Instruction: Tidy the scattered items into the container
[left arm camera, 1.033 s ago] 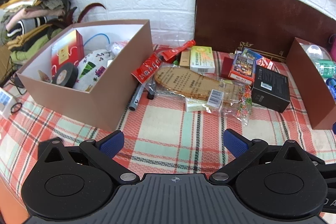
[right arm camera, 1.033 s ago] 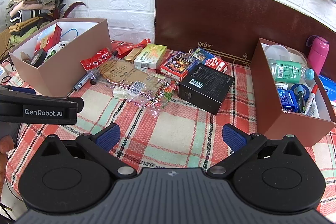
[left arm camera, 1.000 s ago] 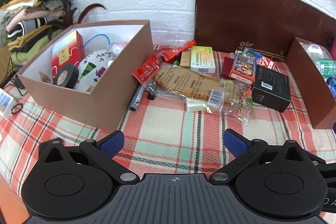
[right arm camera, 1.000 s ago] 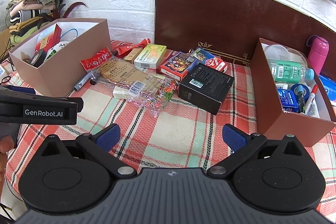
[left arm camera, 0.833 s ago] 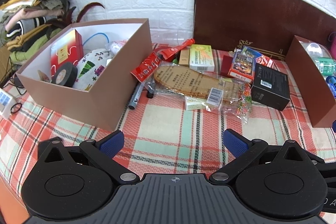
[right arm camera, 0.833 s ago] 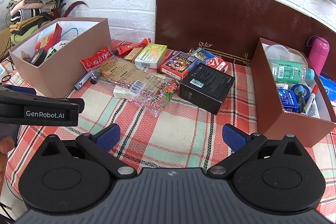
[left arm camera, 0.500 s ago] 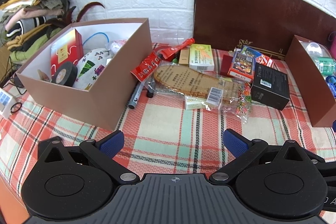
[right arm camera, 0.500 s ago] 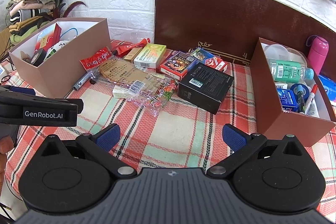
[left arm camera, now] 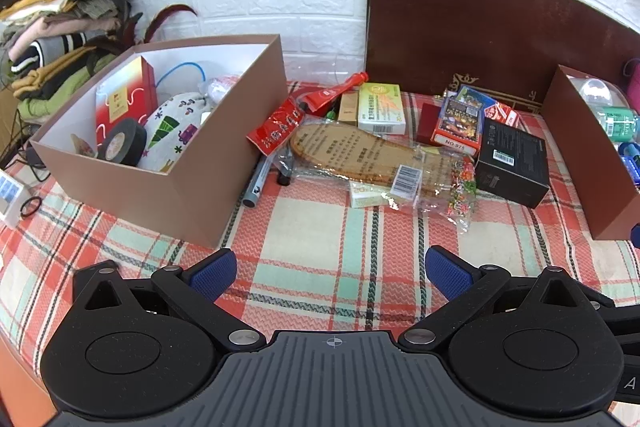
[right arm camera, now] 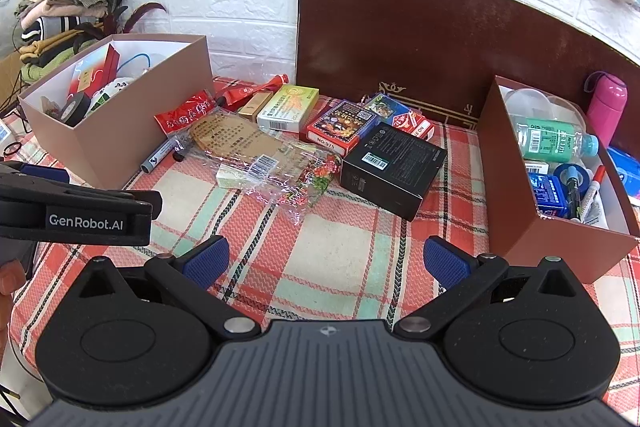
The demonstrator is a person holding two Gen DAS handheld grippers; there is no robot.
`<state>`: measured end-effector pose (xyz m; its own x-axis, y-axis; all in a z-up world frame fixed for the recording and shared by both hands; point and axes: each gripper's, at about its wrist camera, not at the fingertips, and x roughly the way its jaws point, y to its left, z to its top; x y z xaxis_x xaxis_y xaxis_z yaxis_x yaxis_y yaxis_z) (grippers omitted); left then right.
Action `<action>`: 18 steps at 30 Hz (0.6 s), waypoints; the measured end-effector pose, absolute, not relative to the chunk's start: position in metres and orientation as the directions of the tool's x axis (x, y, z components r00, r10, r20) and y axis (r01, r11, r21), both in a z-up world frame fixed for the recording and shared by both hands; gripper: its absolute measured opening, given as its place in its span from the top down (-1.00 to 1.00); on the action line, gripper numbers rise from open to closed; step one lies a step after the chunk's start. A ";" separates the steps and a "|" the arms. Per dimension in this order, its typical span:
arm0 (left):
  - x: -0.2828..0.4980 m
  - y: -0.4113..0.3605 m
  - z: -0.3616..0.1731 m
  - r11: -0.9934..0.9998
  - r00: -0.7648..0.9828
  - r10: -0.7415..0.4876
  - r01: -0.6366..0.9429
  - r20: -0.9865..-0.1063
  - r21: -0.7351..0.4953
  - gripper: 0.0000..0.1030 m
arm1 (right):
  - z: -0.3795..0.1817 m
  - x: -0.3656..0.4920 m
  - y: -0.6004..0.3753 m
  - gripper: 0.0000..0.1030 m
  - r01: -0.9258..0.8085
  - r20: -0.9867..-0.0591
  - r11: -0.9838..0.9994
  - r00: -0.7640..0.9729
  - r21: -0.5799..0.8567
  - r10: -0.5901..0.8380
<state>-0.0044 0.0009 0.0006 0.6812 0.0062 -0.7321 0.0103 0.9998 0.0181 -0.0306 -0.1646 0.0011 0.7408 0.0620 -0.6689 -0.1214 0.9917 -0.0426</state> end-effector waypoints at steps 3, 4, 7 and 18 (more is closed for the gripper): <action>-0.004 0.001 0.000 1.000 0.679 0.005 0.011 -0.734 0.017 -1.00 | 0.002 -0.031 -0.164 -0.99 -0.121 -0.671 0.992 0.739 -0.043 0.061; -0.004 0.000 0.000 1.000 0.679 0.004 0.012 -0.734 0.017 -1.00 | 0.002 -0.031 -0.164 -0.99 -0.120 -0.672 0.992 0.739 -0.044 0.059; -0.005 0.000 0.000 1.000 0.680 0.000 0.016 -0.733 0.015 -1.00 | 0.003 -0.031 -0.163 -0.99 -0.121 -0.671 0.992 0.739 -0.046 0.059; -0.005 0.001 0.000 1.000 0.677 0.001 0.013 -0.736 0.013 -1.00 | 0.003 -0.030 -0.162 -0.99 -0.123 -0.676 0.991 0.734 -0.047 0.059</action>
